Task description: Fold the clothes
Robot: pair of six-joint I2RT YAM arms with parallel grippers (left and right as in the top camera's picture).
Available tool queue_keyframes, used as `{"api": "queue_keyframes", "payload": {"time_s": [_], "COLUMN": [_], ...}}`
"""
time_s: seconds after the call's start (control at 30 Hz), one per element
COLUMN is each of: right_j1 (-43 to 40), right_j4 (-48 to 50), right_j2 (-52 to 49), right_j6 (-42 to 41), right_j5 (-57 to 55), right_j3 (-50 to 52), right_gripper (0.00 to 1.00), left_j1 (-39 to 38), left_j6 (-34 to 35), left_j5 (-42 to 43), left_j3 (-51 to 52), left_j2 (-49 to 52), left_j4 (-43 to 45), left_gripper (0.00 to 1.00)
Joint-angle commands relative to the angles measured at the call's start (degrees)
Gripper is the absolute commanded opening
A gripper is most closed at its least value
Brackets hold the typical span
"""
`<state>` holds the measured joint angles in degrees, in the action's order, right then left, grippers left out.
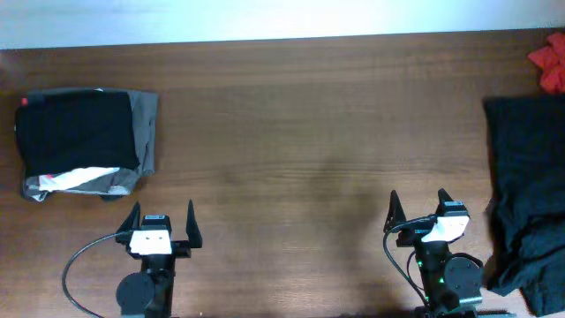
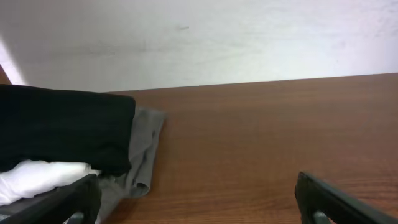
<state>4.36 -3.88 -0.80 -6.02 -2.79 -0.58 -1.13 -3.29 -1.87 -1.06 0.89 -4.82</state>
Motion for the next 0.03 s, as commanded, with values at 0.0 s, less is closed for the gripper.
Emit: {"api": "queue_keyframes", "payload": {"time_s": [0.0], "right_j1": [-0.35], "right_j4": [-0.46], "right_j2": [0.59], "right_j6": [-0.28], "right_j5": [-0.50], "right_j3": [0.26], "right_gripper": [0.99], "left_j1": [-0.22], "left_j6": [-0.90], "left_j5": [0.83], "left_j3": [0.48], "left_j2": [-0.55], "left_j4": [0.02], "left_gripper": [0.99]}}
